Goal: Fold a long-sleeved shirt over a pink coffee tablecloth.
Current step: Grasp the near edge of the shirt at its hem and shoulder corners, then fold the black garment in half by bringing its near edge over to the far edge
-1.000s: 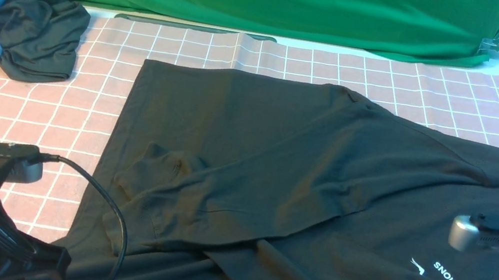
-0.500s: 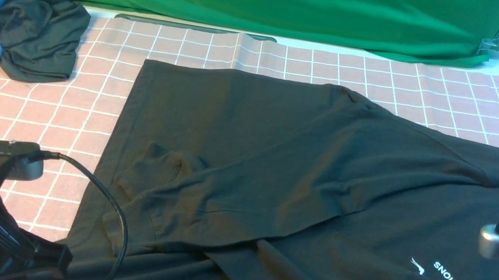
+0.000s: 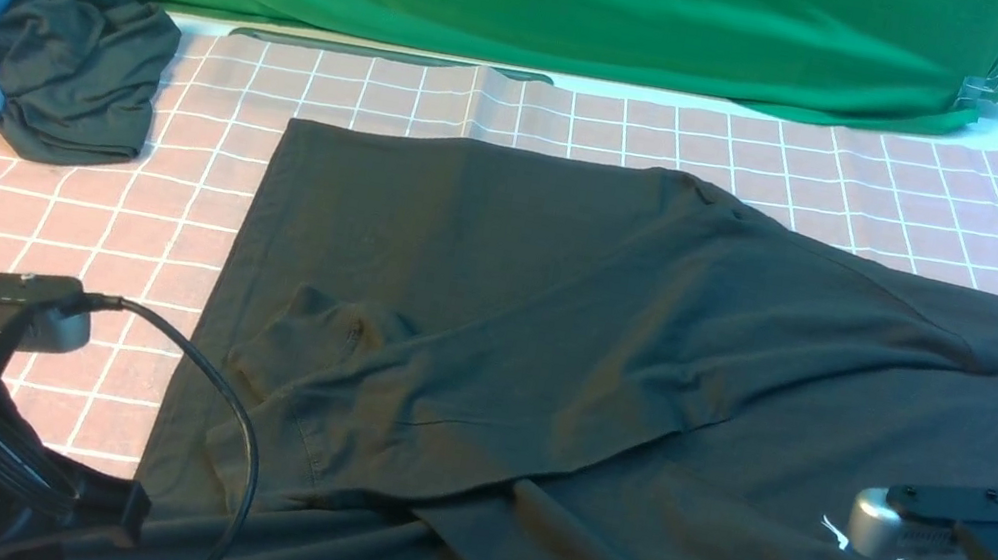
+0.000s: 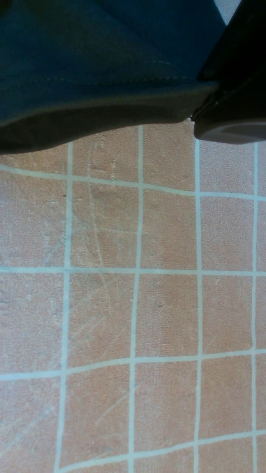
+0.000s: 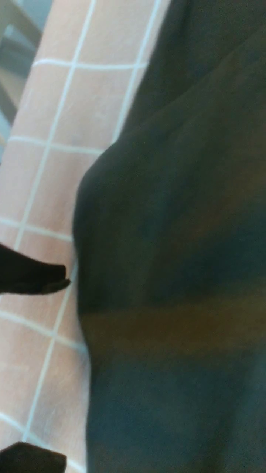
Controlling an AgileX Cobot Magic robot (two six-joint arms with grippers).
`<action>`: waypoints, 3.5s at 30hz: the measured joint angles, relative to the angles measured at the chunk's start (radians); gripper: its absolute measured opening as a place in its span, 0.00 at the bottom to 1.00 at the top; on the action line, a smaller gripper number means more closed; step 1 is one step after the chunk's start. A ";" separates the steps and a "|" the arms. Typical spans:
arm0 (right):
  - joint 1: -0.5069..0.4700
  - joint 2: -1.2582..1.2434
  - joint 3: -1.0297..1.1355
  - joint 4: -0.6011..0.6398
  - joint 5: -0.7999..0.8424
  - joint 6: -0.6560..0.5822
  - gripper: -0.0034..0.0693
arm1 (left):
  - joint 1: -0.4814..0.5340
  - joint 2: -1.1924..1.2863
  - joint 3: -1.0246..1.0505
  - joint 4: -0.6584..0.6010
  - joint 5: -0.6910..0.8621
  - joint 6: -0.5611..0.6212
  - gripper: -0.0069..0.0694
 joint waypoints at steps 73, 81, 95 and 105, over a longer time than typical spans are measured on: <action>-0.302 0.698 -1.085 -0.092 0.255 -0.096 0.12 | 0.129 0.706 -0.842 -0.157 -0.237 -0.231 0.15; -0.309 0.882 -1.364 -0.093 0.300 -0.097 0.12 | 0.129 0.856 -1.099 -0.148 -0.187 -0.235 0.15; -0.309 1.035 -1.515 -0.093 0.201 -0.100 0.12 | 0.129 0.992 -1.158 0.034 -0.172 -0.332 0.15; -0.309 1.035 -1.521 -0.101 0.130 -0.100 0.48 | 0.129 1.011 -1.158 0.021 -0.197 -0.322 0.15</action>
